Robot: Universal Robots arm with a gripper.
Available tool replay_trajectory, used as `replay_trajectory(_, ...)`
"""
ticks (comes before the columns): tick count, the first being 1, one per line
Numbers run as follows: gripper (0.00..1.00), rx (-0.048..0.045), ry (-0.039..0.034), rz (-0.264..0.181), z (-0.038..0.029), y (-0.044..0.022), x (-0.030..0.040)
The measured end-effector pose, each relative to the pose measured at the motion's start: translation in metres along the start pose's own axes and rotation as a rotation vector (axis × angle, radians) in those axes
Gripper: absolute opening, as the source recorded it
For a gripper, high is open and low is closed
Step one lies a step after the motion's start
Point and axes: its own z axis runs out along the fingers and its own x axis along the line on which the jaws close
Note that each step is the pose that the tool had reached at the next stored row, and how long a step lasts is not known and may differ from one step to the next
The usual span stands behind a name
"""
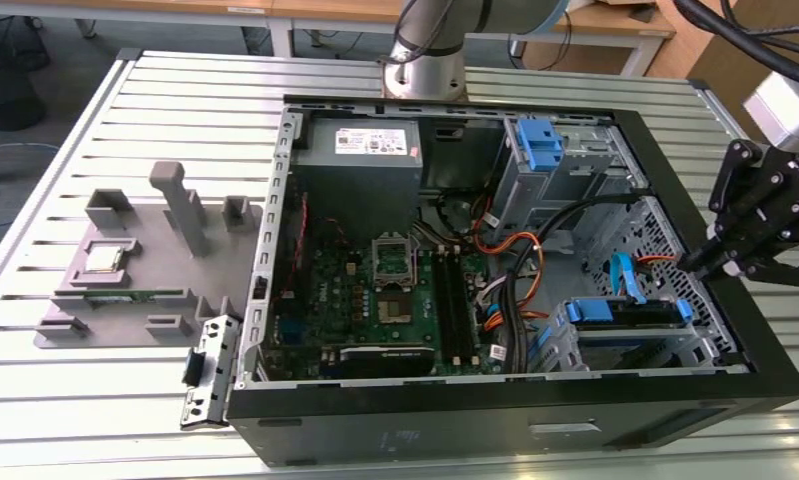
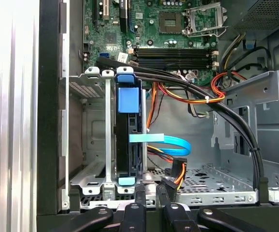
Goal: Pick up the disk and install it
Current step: 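Insert the second disk wire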
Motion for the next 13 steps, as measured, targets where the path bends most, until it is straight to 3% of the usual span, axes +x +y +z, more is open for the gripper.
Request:
replay_trajectory(9, 0.23, 0.0000, -0.0001, 0.000, 0.0013, 0.0005, -0.0168)
replay_trajectory(13, 0.23, 0.0000, -0.0001, 0.000, 0.0035, 0.0003, -0.0185)
